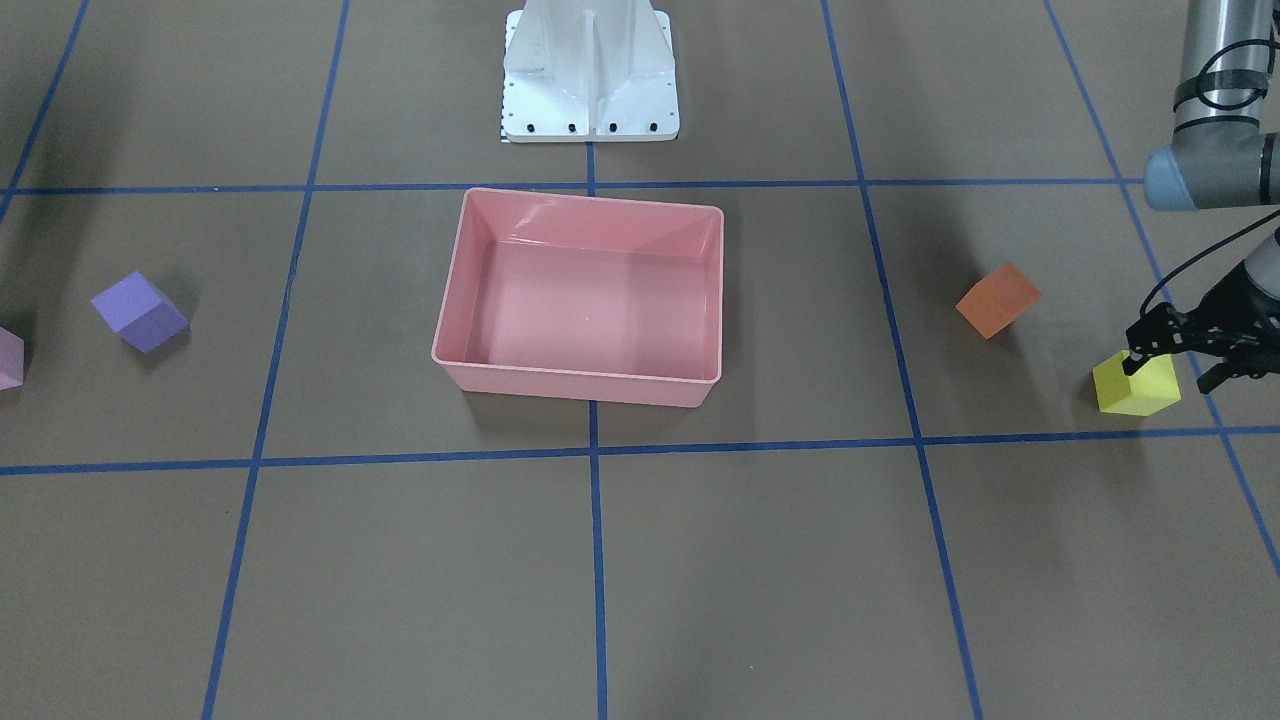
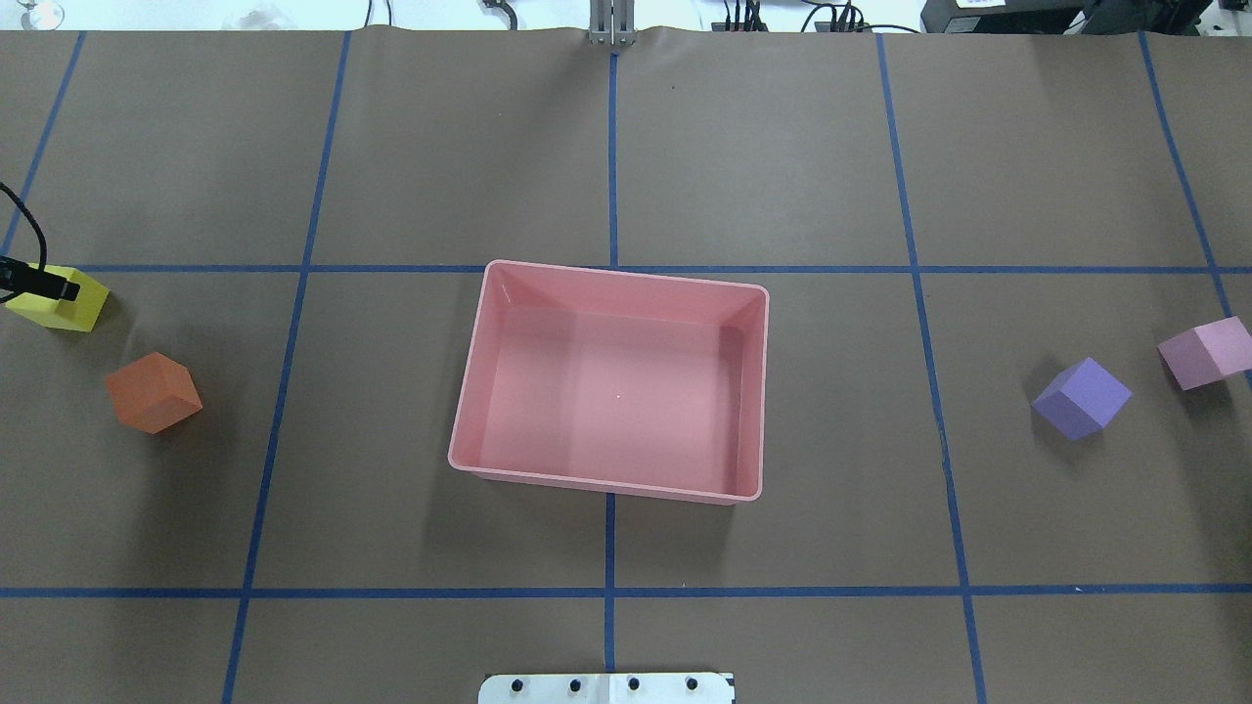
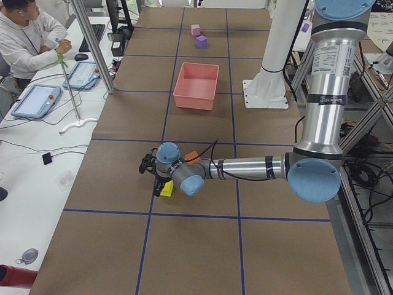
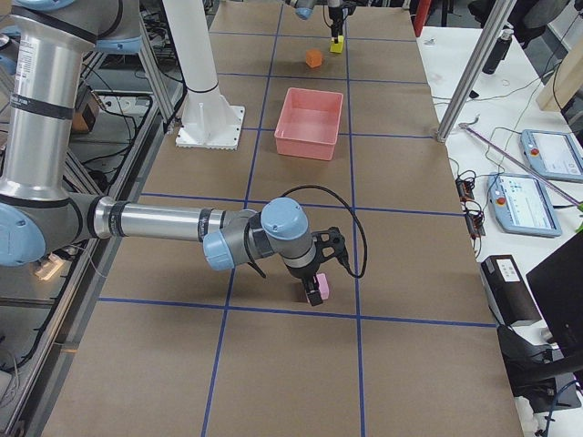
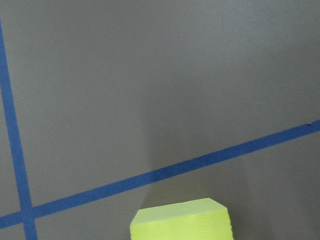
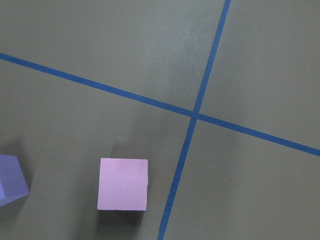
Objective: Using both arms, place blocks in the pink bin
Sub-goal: 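Lower the left gripper onto the yellow cube and grasp it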
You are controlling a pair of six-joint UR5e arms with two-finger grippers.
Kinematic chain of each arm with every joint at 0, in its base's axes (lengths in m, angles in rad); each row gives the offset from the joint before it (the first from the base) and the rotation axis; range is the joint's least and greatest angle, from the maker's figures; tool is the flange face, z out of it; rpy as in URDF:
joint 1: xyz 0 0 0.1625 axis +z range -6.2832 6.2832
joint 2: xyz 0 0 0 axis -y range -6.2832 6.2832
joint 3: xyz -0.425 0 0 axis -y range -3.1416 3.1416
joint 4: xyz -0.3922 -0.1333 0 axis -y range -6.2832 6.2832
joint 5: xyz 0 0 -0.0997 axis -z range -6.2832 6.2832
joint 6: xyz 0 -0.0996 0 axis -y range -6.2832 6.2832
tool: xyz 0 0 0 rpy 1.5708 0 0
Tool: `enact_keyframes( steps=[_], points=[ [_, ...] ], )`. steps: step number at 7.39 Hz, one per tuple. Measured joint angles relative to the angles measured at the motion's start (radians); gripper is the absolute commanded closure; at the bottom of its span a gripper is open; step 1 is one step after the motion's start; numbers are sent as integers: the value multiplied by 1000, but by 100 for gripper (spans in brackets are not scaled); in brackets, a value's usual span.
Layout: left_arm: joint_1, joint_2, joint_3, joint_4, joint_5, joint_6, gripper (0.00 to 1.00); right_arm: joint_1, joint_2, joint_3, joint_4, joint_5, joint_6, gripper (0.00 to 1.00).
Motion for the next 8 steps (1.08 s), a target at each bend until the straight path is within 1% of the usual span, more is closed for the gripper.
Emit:
enact_keyframes(
  steps=[1, 2, 4, 5, 6, 7, 8],
  points=[
    [10, 1, 7, -14, 19, -4, 85, 0, -1, 0, 0, 0, 0, 0],
    [15, 3, 13, -26, 29, -4, 100, 0, -2, 0, 1, 0, 0, 0],
    [20, 4, -3, -35, 33, -7, 100, 0, -2, 0, 1, 0, 0, 0],
    [21, -5, -28, -25, 31, -10, 100, 0, -1, 0, 2, 0, -1, 0],
    [21, -29, -69, 14, 28, -18, 100, 0, -1, 1, 2, 0, 0, 0],
    [22, -74, -130, 94, 27, -65, 100, 0, -1, 1, 1, 0, 1, 0],
    [33, -129, -198, 174, 26, -155, 100, 0, 0, 2, 1, 3, 3, 0]
  ],
)
